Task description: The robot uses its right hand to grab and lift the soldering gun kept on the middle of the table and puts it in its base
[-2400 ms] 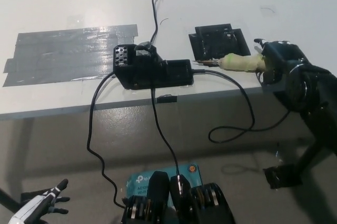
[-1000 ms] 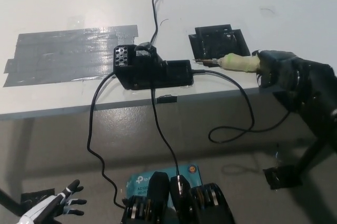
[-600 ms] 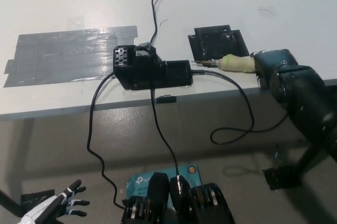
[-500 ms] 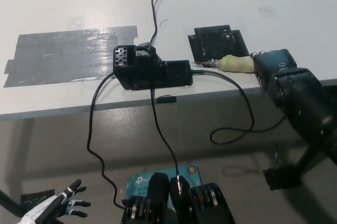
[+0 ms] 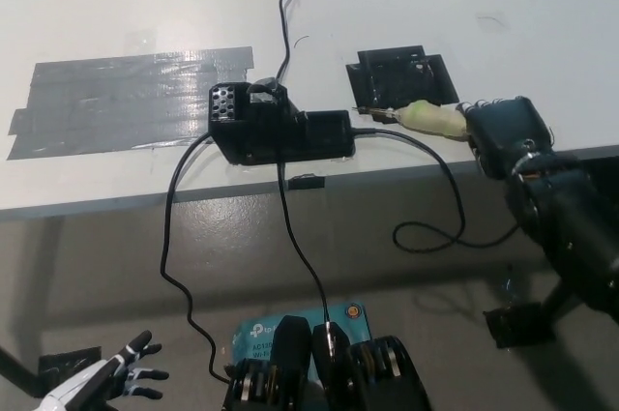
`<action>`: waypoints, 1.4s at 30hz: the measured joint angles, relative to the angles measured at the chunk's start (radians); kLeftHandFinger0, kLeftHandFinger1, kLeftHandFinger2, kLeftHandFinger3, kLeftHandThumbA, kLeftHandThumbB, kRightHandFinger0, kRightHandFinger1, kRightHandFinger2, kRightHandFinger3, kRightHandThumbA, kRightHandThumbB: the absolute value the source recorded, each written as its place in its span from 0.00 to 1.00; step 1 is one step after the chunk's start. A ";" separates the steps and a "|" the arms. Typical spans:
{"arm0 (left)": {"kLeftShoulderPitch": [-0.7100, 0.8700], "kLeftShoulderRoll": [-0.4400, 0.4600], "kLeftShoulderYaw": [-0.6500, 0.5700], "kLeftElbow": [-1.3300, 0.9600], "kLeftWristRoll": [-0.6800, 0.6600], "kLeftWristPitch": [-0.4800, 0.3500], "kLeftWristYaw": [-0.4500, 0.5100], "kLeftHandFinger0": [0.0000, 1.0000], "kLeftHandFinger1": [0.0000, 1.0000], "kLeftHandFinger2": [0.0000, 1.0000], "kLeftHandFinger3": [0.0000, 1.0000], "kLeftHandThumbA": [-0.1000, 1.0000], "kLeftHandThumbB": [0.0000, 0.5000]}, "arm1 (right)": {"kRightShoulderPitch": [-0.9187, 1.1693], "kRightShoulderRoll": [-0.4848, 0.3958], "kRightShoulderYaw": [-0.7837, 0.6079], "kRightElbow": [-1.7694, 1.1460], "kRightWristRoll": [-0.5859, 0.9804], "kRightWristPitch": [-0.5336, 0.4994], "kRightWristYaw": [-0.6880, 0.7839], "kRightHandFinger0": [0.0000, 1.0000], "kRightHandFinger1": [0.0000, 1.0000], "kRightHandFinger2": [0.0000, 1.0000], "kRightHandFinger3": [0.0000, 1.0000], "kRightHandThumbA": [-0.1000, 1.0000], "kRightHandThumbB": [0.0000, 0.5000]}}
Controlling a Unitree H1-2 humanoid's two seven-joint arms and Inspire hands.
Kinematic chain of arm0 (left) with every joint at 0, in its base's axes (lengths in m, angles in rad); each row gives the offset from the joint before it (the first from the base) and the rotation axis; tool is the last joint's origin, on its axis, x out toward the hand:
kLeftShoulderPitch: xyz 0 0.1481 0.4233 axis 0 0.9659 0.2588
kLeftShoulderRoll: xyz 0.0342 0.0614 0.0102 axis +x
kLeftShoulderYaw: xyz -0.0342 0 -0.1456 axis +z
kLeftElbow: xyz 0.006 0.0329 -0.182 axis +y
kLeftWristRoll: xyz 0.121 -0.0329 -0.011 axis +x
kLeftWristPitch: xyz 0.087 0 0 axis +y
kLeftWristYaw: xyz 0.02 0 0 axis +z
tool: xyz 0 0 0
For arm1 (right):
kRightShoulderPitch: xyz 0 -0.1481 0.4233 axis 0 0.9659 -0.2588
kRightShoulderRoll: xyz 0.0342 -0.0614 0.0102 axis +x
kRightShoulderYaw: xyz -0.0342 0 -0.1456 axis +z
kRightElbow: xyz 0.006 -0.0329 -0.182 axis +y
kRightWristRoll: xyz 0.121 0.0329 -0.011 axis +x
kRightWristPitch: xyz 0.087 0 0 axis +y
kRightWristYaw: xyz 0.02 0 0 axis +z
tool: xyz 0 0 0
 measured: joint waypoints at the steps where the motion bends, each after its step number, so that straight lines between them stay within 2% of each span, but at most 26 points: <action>1: 0.002 0.000 0.000 0.000 0.000 0.000 -0.001 1.00 0.79 0.85 1.00 1.00 0.63 | 0.005 -0.001 -0.011 0.000 0.003 -0.015 -0.010 0.03 0.43 0.75 0.15 0.00 0.00; 3: 0.004 0.000 0.000 0.000 0.000 0.000 -0.003 1.00 0.79 0.85 1.00 1.00 0.65 | 0.014 -0.003 -0.031 -0.002 0.014 -0.039 -0.024 0.03 0.43 0.75 0.23 0.00 0.03; 4: 0.005 0.000 0.000 0.000 0.000 0.000 -0.004 1.00 0.79 0.85 1.00 1.00 0.71 | 0.018 -0.004 -0.038 -0.004 0.019 -0.052 -0.029 0.03 0.44 0.76 0.28 0.00 0.00; 8: 0.007 0.001 0.001 0.001 -0.001 0.000 -0.008 1.00 0.78 0.84 1.00 1.00 0.79 | 0.028 -0.010 -0.059 -0.009 0.030 -0.088 -0.041 0.03 0.44 0.76 0.30 0.00 0.00; 10: 0.008 0.001 0.001 0.001 -0.001 0.000 -0.009 1.00 0.82 0.85 1.00 1.00 0.84 | 0.034 -0.011 -0.072 -0.013 0.035 -0.099 -0.045 0.02 0.43 0.74 0.28 0.00 0.00; 13: 0.009 0.001 0.001 0.001 -0.001 0.000 -0.009 1.00 0.80 0.85 1.00 1.00 0.83 | 0.044 -0.011 -0.095 -0.025 0.047 -0.116 -0.050 0.05 0.44 0.72 0.42 0.00 0.00; 14: 0.009 0.001 0.001 0.001 -0.001 0.000 -0.009 1.00 0.81 0.85 1.00 1.00 0.84 | 0.047 -0.011 -0.102 -0.028 0.052 -0.120 -0.050 0.04 0.43 0.71 0.42 0.00 0.00; 15: 0.009 0.001 0.001 0.001 -0.001 0.000 -0.009 1.00 0.80 0.83 1.00 1.00 0.85 | 0.049 -0.011 -0.108 -0.030 0.055 -0.122 -0.050 0.06 0.41 0.69 0.85 0.00 0.01; 17: 0.009 0.001 0.001 0.001 -0.001 0.000 -0.009 1.00 0.78 0.84 1.00 1.00 0.86 | 0.053 -0.011 -0.120 -0.036 0.062 -0.130 -0.051 0.00 0.26 0.48 0.78 0.00 0.00; 18: 0.009 0.001 0.001 0.001 -0.001 0.000 -0.009 1.00 0.79 0.85 1.00 1.00 0.88 | 0.055 -0.011 -0.128 -0.041 0.064 -0.134 -0.052 0.00 0.22 0.44 0.69 0.00 0.06; 19: 0.009 0.001 0.001 0.001 -0.001 0.000 -0.009 1.00 0.83 0.89 1.00 1.00 0.89 | 0.055 -0.011 -0.131 -0.045 0.065 -0.136 -0.052 0.00 0.20 0.43 0.56 0.00 0.11; 20: 0.009 0.002 0.001 0.001 -0.001 0.000 -0.009 1.00 0.82 0.88 1.00 1.00 0.89 | 0.056 -0.011 -0.137 -0.050 0.066 -0.139 -0.052 0.00 0.18 0.44 0.38 0.00 0.13; 21: 0.009 0.002 0.001 0.001 -0.001 0.000 -0.010 1.00 0.82 0.88 1.00 1.00 0.89 | 0.056 -0.011 -0.143 -0.057 0.068 -0.140 -0.052 0.00 0.20 0.52 0.29 0.00 0.05; 22: 0.009 0.002 0.001 0.001 -0.001 0.000 -0.009 1.00 0.82 0.88 1.00 1.00 0.88 | 0.056 -0.011 -0.150 -0.065 0.068 -0.139 -0.053 0.00 0.21 0.54 0.29 0.00 0.05; 25: 0.009 0.002 0.001 0.001 -0.002 0.000 -0.009 1.00 0.82 0.87 1.00 1.00 0.90 | 0.059 -0.008 -0.173 -0.077 0.074 -0.141 -0.053 0.00 0.22 0.57 0.13 0.00 0.00; 26: 0.009 0.002 0.001 0.001 -0.002 0.000 -0.009 1.00 0.83 0.88 1.00 1.00 0.92 | 0.060 -0.008 -0.181 -0.078 0.077 -0.141 -0.053 0.00 0.27 0.65 0.23 0.00 0.00; 27: 0.010 0.002 0.001 0.001 -0.002 0.000 -0.009 1.00 0.85 0.89 1.00 1.00 0.95 | 0.060 -0.008 -0.189 -0.081 0.079 -0.141 -0.053 0.00 0.28 0.67 0.26 0.00 0.00; 28: 0.011 0.002 0.001 0.001 -0.002 0.000 -0.009 1.00 0.88 0.93 1.00 1.00 0.93 | 0.060 -0.008 -0.197 -0.082 0.080 -0.140 -0.054 0.00 0.31 0.70 0.40 0.00 0.01; 30: 0.014 0.002 0.001 0.001 -0.003 0.000 -0.009 1.00 0.87 0.92 1.00 1.00 0.91 | 0.060 -0.009 -0.207 -0.084 0.083 -0.141 -0.057 0.00 0.34 0.75 0.68 0.00 0.02; 31: 0.016 0.002 0.001 0.001 -0.003 0.000 -0.009 1.00 0.87 0.92 1.00 1.00 0.91 | 0.060 -0.009 -0.217 -0.085 0.085 -0.141 -0.059 0.00 0.32 0.73 0.68 0.00 0.00; 32: 0.017 0.002 0.001 0.001 -0.004 0.000 -0.009 1.00 0.88 0.92 1.00 1.00 0.92 | 0.060 -0.010 -0.224 -0.088 0.086 -0.141 -0.060 0.00 0.34 0.75 0.63 0.00 0.00; 33: 0.018 0.002 0.001 0.001 -0.005 0.000 -0.009 1.00 0.88 0.92 1.00 1.00 0.94 | 0.060 -0.010 -0.229 -0.090 0.087 -0.142 -0.060 0.00 0.31 0.70 0.56 0.00 0.00; 34: 0.018 0.002 0.002 0.001 -0.007 0.000 -0.009 1.00 0.88 0.92 1.00 1.00 0.94 | 0.060 -0.011 -0.237 -0.095 0.089 -0.144 -0.061 0.00 0.30 0.68 0.54 0.00 0.00; 38: 0.019 0.003 0.003 0.001 -0.016 0.000 -0.009 1.00 0.88 0.94 1.00 1.00 0.93 | 0.057 -0.015 -0.258 -0.119 0.095 -0.177 -0.068 0.00 0.31 0.67 0.55 0.00 0.00; 40: 0.019 0.004 0.003 0.001 -0.018 0.000 -0.009 1.00 0.90 0.98 1.00 1.00 0.94 | 0.057 -0.016 -0.264 -0.130 0.098 -0.183 -0.068 0.00 0.30 0.66 0.55 0.00 0.02; 42: 0.019 0.004 0.003 0.001 -0.019 0.000 -0.009 1.00 0.86 0.95 1.00 1.00 0.99 | 0.057 -0.017 -0.269 -0.150 0.100 -0.187 -0.068 0.00 0.32 0.67 0.57 0.00 0.02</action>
